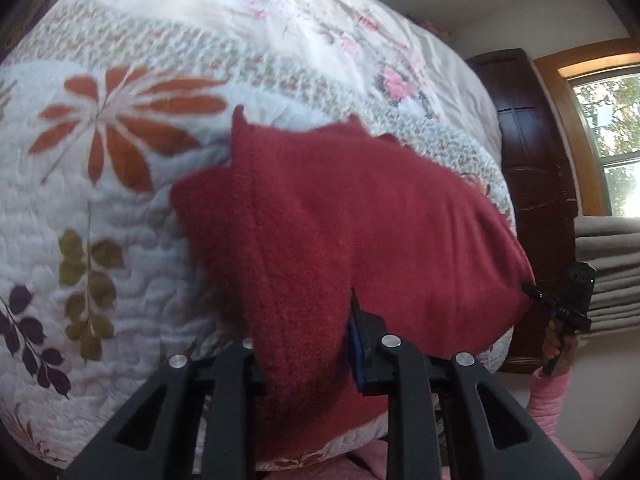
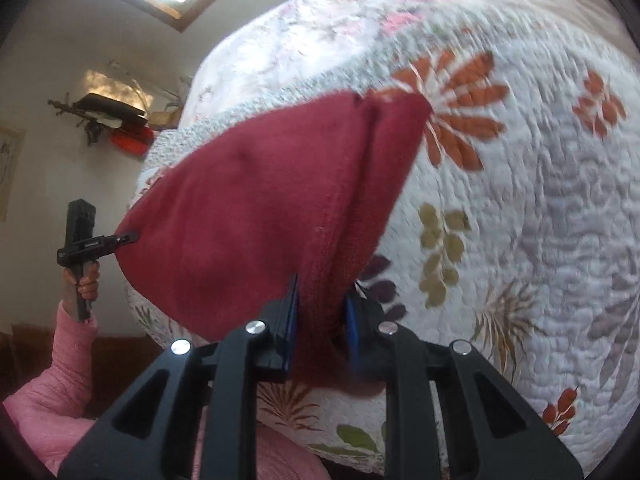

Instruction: Fold small clothes

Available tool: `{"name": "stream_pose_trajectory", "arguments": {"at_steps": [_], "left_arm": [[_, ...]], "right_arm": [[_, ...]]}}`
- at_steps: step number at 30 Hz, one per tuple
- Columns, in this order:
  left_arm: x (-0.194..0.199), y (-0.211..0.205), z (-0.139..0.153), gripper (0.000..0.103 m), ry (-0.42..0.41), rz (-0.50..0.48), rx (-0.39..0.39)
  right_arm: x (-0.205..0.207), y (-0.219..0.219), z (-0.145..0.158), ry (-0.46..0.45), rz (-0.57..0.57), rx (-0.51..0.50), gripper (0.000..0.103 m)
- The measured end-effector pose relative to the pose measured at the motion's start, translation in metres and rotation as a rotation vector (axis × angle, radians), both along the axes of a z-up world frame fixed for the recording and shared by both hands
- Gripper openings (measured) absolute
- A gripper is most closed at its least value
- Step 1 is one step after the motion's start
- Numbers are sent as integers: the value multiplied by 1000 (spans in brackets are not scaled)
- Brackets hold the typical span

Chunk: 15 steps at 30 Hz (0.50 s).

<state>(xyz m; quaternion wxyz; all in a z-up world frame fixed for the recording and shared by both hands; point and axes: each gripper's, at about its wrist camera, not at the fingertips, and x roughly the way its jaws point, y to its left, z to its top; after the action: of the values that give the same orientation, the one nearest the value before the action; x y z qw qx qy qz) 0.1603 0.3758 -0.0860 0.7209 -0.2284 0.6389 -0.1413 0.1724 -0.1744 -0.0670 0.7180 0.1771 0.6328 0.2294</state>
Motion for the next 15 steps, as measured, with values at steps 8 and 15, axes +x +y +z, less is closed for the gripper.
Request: {"name": "stream_pose_trajectory", "arguments": {"at_steps": [8,15], "left_arm": [[-5,9,-49,45,-68,104,5],[-54,6,-22,66,-158,71,72]], "right_arm": [[-6,-2,-39,-12,-80,7,33],[-40,-3,-16,-87,-59,-18,68]]}}
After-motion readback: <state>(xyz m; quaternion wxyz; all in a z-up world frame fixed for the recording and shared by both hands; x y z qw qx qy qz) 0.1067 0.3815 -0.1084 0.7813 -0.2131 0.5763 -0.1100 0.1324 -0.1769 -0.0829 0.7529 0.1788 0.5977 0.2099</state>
